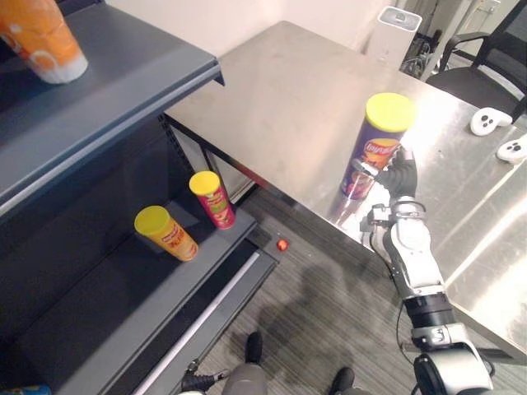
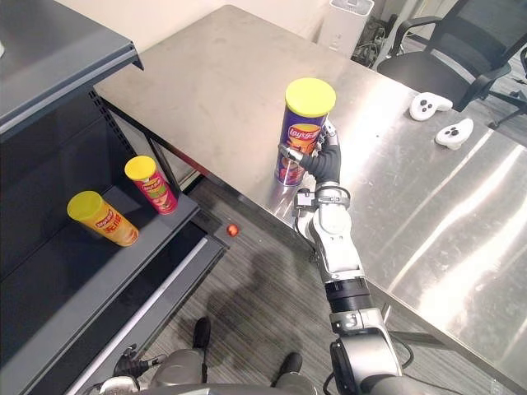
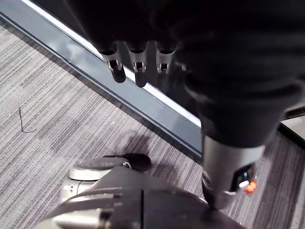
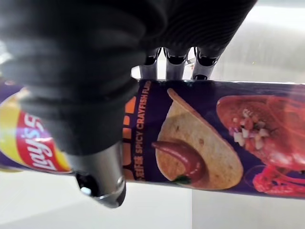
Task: Put the gum and the chips on the shelf.
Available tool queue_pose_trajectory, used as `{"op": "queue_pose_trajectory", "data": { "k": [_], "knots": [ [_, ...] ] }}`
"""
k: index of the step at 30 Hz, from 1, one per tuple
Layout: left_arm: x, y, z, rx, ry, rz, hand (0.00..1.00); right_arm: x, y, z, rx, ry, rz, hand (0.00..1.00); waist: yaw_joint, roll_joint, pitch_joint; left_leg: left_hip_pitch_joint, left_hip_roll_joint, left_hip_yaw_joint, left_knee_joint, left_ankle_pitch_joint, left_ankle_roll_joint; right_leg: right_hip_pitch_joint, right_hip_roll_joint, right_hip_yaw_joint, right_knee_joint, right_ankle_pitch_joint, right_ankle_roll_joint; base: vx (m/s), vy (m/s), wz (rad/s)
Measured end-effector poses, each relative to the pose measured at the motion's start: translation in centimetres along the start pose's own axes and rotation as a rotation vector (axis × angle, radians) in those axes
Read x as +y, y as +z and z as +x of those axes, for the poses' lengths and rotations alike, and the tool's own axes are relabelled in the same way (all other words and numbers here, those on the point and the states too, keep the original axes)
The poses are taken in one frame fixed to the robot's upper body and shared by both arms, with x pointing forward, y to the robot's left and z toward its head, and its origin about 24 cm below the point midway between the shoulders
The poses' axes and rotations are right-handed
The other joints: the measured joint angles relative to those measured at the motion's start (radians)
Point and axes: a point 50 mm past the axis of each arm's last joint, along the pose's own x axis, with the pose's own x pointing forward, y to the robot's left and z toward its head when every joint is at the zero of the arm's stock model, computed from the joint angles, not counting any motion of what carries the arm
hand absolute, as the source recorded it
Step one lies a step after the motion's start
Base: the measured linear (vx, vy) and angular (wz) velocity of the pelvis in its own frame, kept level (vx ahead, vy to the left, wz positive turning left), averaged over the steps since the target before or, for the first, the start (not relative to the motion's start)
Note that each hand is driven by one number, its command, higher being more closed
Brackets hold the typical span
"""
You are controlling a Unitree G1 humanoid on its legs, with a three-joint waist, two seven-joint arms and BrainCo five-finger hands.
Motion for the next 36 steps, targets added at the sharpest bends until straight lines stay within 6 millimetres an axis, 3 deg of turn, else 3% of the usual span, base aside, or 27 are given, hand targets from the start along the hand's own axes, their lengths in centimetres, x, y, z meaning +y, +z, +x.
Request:
{"op": "queue_pose_trajectory", "data": {
  "k": [15, 21, 26, 30, 36],
  "knots": [
    [0.4, 0.1, 0.1, -0.005, 0.008, -0.002, 0.0, -0.4, -1.0, -1.4, 0.039, -0.014, 0.021, 1.0, -0.001, -0.02, -0.005, 0.022, 0.002, 0.009, -0.001, 0.0, -0.002, 0.022, 0.003, 0.009, -0.011, 0.002, 0.003, 0.0, -0.001, -0.01],
    [0.6, -0.3, 0.0, 0.005, 0.013, -0.005, 0.0, -0.6, 0.5, -2.3, -0.022, -0.007, 0.033, 1.0, -0.003, -0.029, -0.018, 0.04, 0.008, 0.035, 0.0, -0.001, -0.003, 0.021, 0.006, 0.038, -0.006, 0.003, 0.003, 0.0, -0.005, -0.11],
    [0.8, -1.6, -0.4, 0.039, 0.018, 0.001, 0.0, -0.8, 2.4, -3.2, -0.094, 0.018, 0.086, 1.0, -0.007, -0.036, -0.073, 0.061, 0.021, 0.06, 0.0, -0.006, -0.01, 0.022, 0.017, 0.066, -0.004, 0.003, 0.003, -0.01, -0.019, -0.17],
    [1.0, -2.4, -0.7, 0.062, 0.014, -0.009, 0.0, -0.9, 2.5, -4.2, -0.093, 0.044, 0.139, 1.0, -0.025, -0.035, -0.094, 0.067, 0.028, 0.062, -0.004, -0.006, -0.013, 0.022, 0.021, 0.072, 0.004, 0.002, 0.002, -0.04, -0.018, -0.05],
    [1.4, -5.2, -1.4, 0.192, 0.009, -0.177, 0.0, -0.8, 2.7, -6.0, -0.079, 0.106, 0.207, 1.0, -0.036, -0.033, -0.106, 0.092, 0.035, 0.086, -0.006, -0.012, -0.025, 0.023, 0.024, 0.095, 0.012, 0.002, 0.002, -0.05, -0.008, -0.11]
  ]
}}
